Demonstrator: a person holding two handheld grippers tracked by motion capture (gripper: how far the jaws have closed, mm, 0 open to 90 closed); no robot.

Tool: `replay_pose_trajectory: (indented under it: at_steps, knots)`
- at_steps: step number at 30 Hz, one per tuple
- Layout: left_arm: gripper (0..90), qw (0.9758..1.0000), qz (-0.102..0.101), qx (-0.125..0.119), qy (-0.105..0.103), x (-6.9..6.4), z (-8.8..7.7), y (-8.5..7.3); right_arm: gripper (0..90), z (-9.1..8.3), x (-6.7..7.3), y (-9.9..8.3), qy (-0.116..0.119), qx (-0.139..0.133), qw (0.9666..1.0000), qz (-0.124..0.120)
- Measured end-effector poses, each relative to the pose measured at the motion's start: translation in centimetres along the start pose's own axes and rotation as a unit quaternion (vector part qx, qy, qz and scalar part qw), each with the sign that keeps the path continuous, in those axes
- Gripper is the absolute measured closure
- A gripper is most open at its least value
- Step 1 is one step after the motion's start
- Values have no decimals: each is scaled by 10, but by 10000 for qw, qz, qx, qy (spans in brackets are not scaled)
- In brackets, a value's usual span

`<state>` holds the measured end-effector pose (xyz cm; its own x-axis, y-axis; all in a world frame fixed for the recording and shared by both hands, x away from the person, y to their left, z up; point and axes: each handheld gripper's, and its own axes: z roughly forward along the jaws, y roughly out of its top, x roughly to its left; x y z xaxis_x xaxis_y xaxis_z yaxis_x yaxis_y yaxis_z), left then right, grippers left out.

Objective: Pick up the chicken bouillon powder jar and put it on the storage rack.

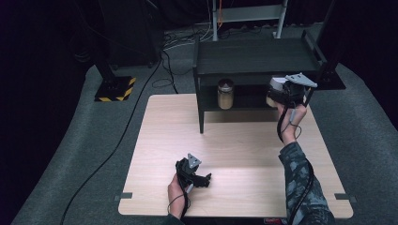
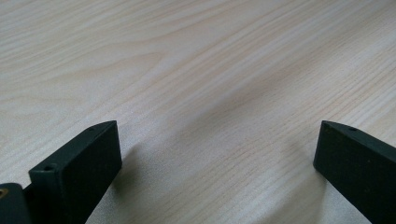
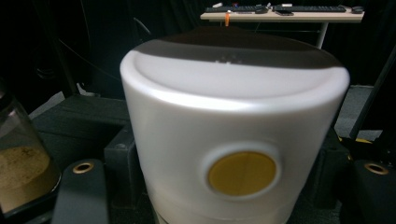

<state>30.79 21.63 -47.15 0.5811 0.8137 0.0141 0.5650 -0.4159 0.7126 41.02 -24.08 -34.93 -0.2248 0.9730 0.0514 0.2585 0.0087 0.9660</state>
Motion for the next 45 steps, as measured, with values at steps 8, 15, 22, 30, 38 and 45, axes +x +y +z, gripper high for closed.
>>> replay_pose_trajectory:
  at_steps: [8, 15, 22, 30, 38, 45]
  knots:
    - [2, 10000, 10, 1, -13, 0, 0, 0, 297, 7, -2, -1, -33, 26, 10000, 30]
    - [2, 10000, 18, 5, -16, 0, 0, 0, 297, 10, -5, -4, -67, 37, 9999, 72]
    - [1, 10000, 15, 5, -14, 0, 0, 0, 295, 10, -5, -5, -37, 32, 10000, -13]
    - [1, 10000, 9, 1, -13, 0, 0, 0, 294, 9, -3, -11, -59, -69, 9999, -54]
    - [1, 10000, 10, 2, -14, 0, 0, 0, 288, 9, -5, -7, -29, 0, 10000, -9]
    - [1, 10000, 9, 2, -13, 0, 0, 0, 168, 10, -3, -6, -19, 94, 9999, 35]
